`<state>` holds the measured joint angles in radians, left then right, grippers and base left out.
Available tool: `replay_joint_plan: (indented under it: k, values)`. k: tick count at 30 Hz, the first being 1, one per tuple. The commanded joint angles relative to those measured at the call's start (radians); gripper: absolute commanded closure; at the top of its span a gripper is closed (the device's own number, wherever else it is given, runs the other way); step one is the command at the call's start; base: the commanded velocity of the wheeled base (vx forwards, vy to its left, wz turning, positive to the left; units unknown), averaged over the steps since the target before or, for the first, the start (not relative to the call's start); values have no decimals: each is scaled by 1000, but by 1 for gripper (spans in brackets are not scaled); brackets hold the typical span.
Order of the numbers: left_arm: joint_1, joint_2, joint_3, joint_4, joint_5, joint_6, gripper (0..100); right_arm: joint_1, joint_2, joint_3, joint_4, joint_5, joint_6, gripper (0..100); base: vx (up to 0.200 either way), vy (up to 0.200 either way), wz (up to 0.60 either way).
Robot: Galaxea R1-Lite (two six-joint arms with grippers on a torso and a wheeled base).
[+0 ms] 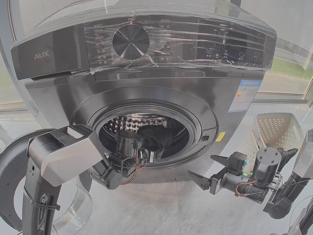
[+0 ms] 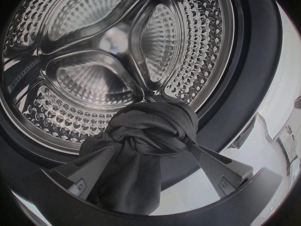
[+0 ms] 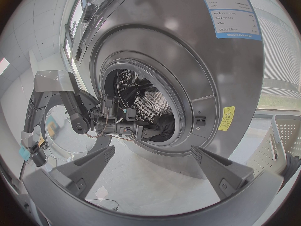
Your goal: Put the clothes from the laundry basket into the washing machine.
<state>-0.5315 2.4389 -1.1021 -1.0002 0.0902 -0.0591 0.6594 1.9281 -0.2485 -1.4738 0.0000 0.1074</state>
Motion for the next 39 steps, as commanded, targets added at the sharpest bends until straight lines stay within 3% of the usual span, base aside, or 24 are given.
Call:
replay_joint_plan:
  k: [1,7,8,15,17,22,31,32,39]
  values:
    - [5,51,-30,-3,2,-2,0,6,2,0,0,0,1,0,0,0,0]
    - [8,91,-65,0,11,-2,0,6,2,0,0,0,1,0,0,0,0]
    - [8,92,-71,0,11,-2,100,8,2,0,0,0,1,0,0,0,0]
    - [13,109,-163,-5,39,-8,100,8,2,-2,-2,0,1,0,0,0,0]
    - [33,129,-252,-14,85,-18,100,9,3,-2,-2,2,0,0,0,0,0]
    - [53,140,-357,-37,109,-34,100,8,2,-2,-2,2,0,0,0,0,0]
    - [71,132,-357,-51,114,-37,100,8,3,-2,-2,2,0,0,0,0,0]
    - [70,132,-349,-52,114,-37,0,8,2,-2,-2,2,0,0,0,0,0]
    - [36,57,-154,-24,95,-30,0,8,3,-2,-2,2,0,0,0,0,0]
